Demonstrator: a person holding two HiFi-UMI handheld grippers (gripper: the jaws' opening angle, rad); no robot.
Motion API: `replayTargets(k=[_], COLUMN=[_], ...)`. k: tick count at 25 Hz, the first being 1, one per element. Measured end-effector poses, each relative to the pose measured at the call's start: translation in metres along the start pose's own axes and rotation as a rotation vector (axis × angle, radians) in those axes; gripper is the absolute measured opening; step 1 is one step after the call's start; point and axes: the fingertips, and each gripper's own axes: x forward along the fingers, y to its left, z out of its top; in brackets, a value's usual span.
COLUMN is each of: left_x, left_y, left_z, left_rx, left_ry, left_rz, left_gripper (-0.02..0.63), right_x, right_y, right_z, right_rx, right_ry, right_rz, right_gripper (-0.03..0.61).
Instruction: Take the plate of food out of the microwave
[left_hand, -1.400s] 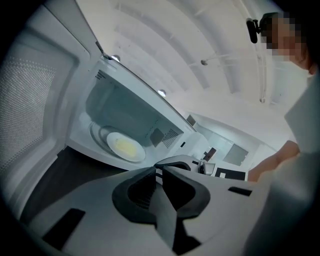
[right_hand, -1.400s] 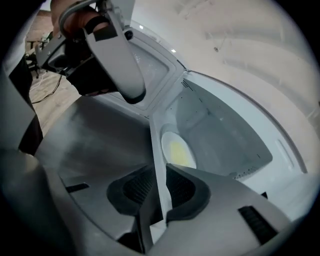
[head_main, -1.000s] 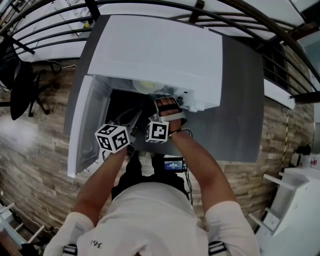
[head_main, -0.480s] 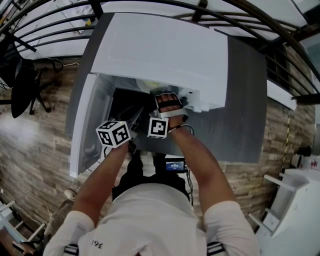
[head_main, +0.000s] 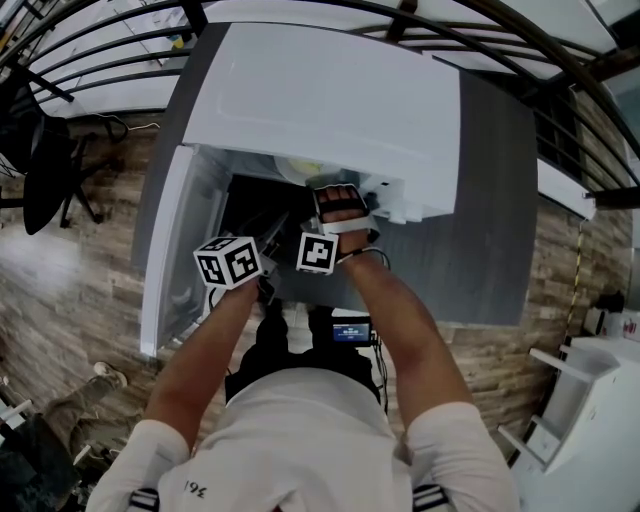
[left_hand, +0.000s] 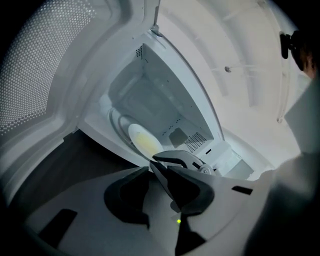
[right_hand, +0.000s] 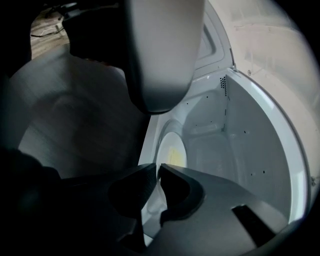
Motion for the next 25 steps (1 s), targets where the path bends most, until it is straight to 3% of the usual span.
replayTargets(k=[12,17,25], left_x=[0.019,0.025,0.033], left_y=[0.029,0.03,0.033], left_z=[0.019,0.031,0.033], left_rx=[-0.069,-0.106,-0.113], left_ry=[-0.045,-0.086,-0.061], left_rz=[0.02,-0.028,-0.043], left_gripper=[0.101,0.101,0.101], right_x=[-0.025,-0.035,-0.053], right_y=[0.005,0.012,0.01], right_z=[0.006,0.002,-0.001], right_rx=[-0.008,-0.018,-0.017], right_ry=[-0.054,-0.072,-0.105], right_rz=[0.013,0.027,0.018], right_gripper=[0.021,0.02,0.015])
